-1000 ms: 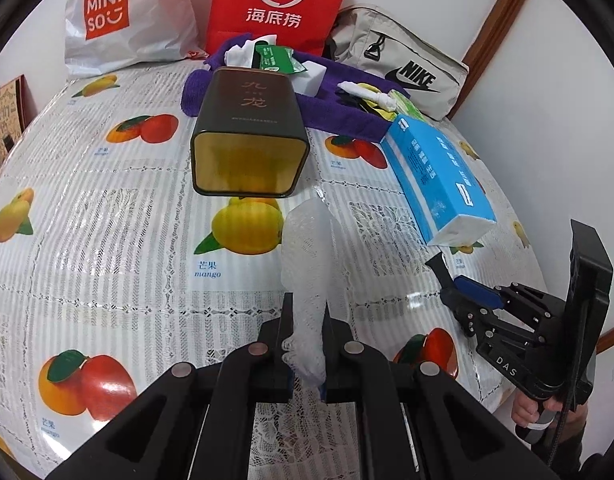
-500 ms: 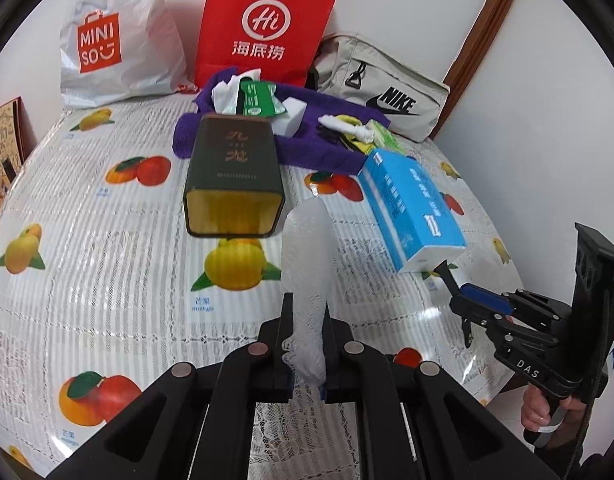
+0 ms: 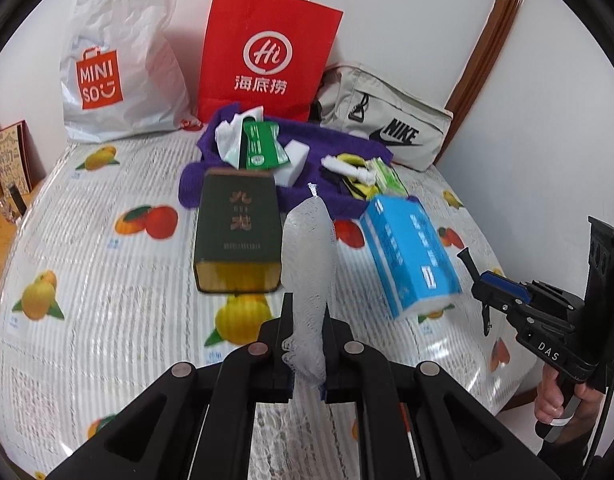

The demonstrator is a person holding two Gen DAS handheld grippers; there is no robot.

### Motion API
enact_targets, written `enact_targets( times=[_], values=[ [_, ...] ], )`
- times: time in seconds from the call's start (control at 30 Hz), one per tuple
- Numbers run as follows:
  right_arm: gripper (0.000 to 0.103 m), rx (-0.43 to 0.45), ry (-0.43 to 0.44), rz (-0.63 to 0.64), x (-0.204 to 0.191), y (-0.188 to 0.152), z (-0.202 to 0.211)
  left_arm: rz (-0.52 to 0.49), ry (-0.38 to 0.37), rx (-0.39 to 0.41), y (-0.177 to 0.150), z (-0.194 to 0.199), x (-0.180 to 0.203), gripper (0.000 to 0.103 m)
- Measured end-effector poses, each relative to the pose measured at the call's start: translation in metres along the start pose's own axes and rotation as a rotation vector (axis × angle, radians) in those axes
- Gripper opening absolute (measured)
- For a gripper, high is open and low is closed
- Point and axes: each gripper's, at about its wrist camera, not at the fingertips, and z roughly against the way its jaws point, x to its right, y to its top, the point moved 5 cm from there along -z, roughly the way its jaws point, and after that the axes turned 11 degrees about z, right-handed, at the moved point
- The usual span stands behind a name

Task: Organize soft objects
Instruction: 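Carry the mesh bag with the left while the right carries the strap toward the towel, then lower and release the mesh bag on the towel with the left while the right releases the strap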

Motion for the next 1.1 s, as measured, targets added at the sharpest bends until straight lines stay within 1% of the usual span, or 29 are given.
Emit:
enact_targets(
  times=[0.53,0.63,0.9,1.1],
  values=[
    [0.021,0.038,-0.036,-0.025,0.049,0.058,-0.024,-0.011,0.053,0.004,0.063,-0.029,0.008,0.008],
    [0.021,0.037,-0.042,-0.025,0.057,0.068,-0.034,0.000,0.032,-0.009,0.074,-0.039,0.009,0.008],
    [0.021,0.034,-0.044,-0.018,0.076,0.098,-0.066,0.014,0.043,-0.021,0.101,-0.066,0.007,0.008],
    [0.021,0.040,-0.038,-0.012,0.090,0.121,-0.090,0.035,0.025,-0.032,0.123,-0.085,0.006,0.008]
  ],
)
